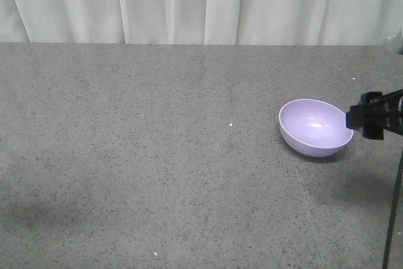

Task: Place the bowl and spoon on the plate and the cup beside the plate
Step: 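Lift the spoon and move the right gripper over the lavender bowl, then grip the lavender bowl rim with the right gripper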

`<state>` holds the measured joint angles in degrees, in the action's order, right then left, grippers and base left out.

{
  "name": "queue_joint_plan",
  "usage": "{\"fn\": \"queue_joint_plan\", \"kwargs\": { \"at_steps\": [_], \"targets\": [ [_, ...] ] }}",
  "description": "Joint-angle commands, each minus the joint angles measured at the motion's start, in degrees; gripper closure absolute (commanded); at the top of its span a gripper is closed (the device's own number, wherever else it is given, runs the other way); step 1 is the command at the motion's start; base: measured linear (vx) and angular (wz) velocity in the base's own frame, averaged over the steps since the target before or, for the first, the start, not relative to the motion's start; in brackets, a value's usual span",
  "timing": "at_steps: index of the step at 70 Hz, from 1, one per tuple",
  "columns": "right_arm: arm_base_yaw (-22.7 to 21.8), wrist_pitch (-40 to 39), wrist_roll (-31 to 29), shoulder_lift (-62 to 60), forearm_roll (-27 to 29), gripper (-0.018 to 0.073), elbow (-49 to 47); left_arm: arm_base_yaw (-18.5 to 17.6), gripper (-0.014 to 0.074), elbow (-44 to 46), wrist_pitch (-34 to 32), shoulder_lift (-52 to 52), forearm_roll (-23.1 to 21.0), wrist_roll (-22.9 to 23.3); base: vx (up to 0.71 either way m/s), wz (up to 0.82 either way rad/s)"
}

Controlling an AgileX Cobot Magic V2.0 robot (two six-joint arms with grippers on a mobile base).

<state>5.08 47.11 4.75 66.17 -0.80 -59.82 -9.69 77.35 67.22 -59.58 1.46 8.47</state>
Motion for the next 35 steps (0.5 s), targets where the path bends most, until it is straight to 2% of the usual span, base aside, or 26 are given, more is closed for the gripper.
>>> {"fn": "queue_joint_plan", "kwargs": {
  "at_steps": [1, 10, 35],
  "targets": [
    [-0.3, -3.0, 1.7, 4.8, -3.4, -0.0013, -4.8, -0.3, 0.0604, 1.5, -2.9, 0.5, 0.0, 0.6, 0.00, 0.00],
    [-0.3, -3.0, 2.6, 11.5, -6.1, -0.0013, -8.3, -0.3, 0.0604, 1.5, -2.9, 0.5, 0.0, 0.6, 0.00, 0.00],
    [-0.4, -3.1, 3.0, 25.2, -8.9, -0.0013, -15.2, -0.3, 0.0604, 1.5, -3.0, 0.5, -0.1, 0.6, 0.00, 0.00]
  ]
}}
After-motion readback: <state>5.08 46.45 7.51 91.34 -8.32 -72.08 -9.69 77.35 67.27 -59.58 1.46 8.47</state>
